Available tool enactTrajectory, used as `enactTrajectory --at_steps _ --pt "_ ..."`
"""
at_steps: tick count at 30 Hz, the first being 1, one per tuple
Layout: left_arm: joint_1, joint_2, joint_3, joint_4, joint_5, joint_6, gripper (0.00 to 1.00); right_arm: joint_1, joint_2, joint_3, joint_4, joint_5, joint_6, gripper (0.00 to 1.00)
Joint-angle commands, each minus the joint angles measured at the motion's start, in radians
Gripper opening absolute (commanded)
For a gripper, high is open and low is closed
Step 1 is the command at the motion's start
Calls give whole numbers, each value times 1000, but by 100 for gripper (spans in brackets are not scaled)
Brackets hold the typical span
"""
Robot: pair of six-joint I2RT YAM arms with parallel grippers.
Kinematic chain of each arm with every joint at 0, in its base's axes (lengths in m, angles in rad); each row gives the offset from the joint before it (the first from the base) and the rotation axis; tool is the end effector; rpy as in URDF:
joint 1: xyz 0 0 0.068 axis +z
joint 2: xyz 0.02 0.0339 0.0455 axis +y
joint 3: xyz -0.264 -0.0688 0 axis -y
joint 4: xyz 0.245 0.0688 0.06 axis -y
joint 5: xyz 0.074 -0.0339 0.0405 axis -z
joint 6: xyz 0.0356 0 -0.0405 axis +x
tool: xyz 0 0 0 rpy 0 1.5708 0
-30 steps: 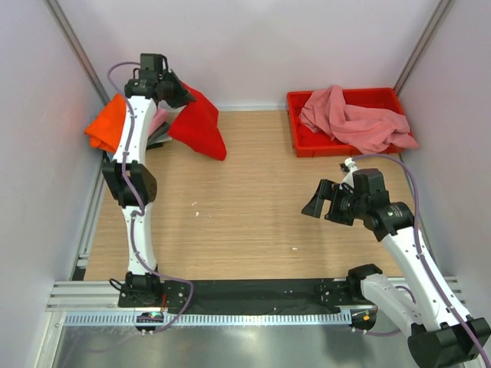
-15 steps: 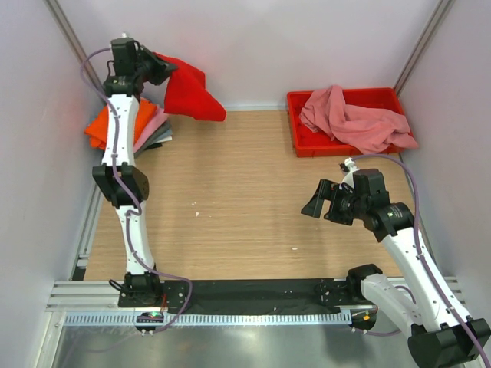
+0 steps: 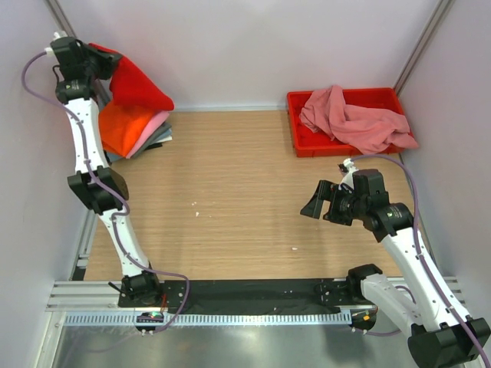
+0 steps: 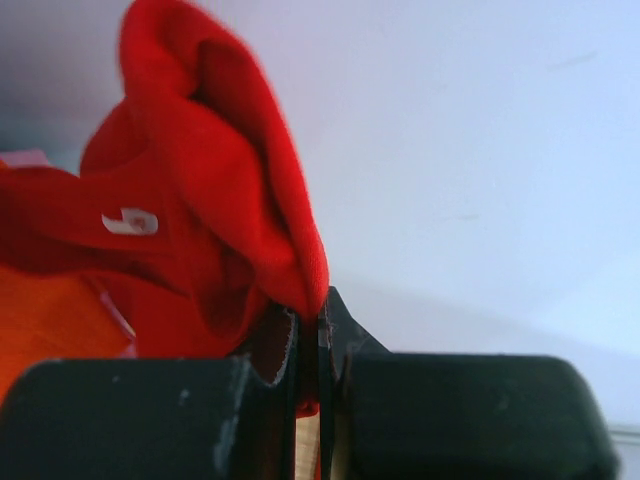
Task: Fold and stack the t-shirts
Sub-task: Neatly place the folded tshirt to the corner
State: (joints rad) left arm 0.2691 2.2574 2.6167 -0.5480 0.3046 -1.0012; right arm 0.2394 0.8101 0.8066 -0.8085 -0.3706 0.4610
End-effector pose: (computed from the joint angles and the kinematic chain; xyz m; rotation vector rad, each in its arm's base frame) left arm 0.4864 0.1231 0.4397 -0.8868 1.5895 -0.7933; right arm 0.1494 0.0497 0.2861 0.0887 2.4492 0.7646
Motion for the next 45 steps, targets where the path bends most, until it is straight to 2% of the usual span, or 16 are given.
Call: enactTrajectory --at_steps 1,15,19,23,26,33,35,36,39,40,41,44,45 --pt "50 -105 -6 86 4 13 0 0 -6 -4 34 -22 -19 93" --pt "124 -102 -84 99 59 -10 1 0 -8 -6 34 -37 -22 93" --pt "125 -151 -142 25 42 39 1 -2 -6 -6 35 -37 -24 93" --pt "154 -252 -323 8 27 61 2 0 -8 -7 35 -45 -25 93" --pt "200 -288 -412 -9 73 49 2 0 -11 -7 34 -51 -27 93" --pt "303 -260 -419 -324 44 71 2 0 -8 -9 37 -59 -30 93" --pt "318 -252 -426 -365 41 88 4 0 -8 -9 38 -59 -30 93" --pt "318 -251 -435 -384 36 113 6 0 -8 -10 38 -59 -30 93" --pt "321 -257 -487 -397 2 153 21 0 -6 -10 40 -59 -30 93" --pt "323 -259 -522 -398 -7 157 31 0 -8 -10 38 -60 -30 93" --pt "321 -260 -538 -403 -21 165 37 0 -8 -10 38 -62 -31 93" --pt "321 -257 -558 -455 -145 193 55 0 -12 -10 37 -62 -31 93" --pt "323 -256 -558 -480 -224 216 59 0 -14 -10 35 -65 -31 93"
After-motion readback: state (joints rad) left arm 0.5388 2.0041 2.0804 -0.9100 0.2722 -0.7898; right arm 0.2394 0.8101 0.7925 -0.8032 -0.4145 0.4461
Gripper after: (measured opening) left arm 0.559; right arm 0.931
